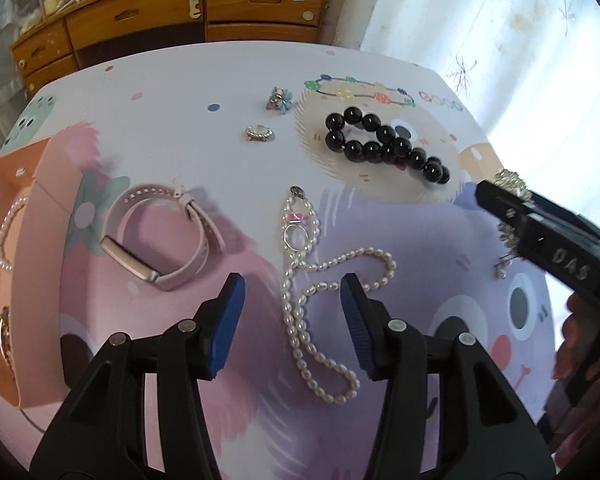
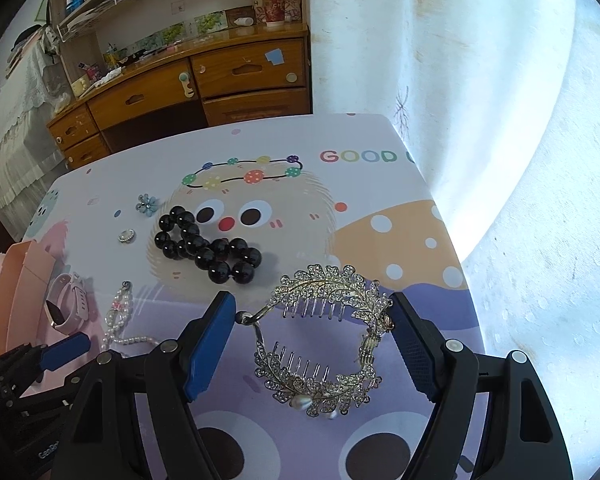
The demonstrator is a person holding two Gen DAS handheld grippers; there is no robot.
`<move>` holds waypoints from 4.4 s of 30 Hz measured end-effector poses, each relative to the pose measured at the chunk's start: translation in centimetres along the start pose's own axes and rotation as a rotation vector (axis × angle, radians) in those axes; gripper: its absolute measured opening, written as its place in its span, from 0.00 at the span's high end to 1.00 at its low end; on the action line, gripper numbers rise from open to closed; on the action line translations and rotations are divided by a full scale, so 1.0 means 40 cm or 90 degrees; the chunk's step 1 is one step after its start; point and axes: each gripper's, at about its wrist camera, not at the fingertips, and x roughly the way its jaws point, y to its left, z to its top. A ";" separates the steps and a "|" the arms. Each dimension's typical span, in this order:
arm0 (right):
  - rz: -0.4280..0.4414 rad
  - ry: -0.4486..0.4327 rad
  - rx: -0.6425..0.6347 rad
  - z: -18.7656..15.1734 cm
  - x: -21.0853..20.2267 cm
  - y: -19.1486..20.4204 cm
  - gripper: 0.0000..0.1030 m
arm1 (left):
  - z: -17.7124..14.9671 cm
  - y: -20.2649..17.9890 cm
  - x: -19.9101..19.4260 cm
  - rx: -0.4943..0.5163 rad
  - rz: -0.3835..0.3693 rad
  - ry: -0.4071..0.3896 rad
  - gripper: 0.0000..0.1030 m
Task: Organize jewelry
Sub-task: 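Grasp the pearl necklace with the left tool while the right tool lifts the hair comb, then carry the pearl necklace and hair comb toward the peach box, then release the necklace into the box while the right tool drops the comb beside it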
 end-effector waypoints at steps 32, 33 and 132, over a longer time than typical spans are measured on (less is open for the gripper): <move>0.029 -0.013 0.098 -0.008 -0.066 -0.070 0.25 | -0.003 -0.045 -0.101 0.030 -0.100 -0.041 0.98; 0.030 -0.018 0.101 -0.006 -0.076 -0.068 0.25 | -0.001 -0.044 -0.122 0.033 -0.107 -0.046 0.98; 0.108 -0.029 -0.258 -0.166 0.003 0.382 0.49 | -0.012 0.121 -0.074 0.316 0.195 0.008 0.57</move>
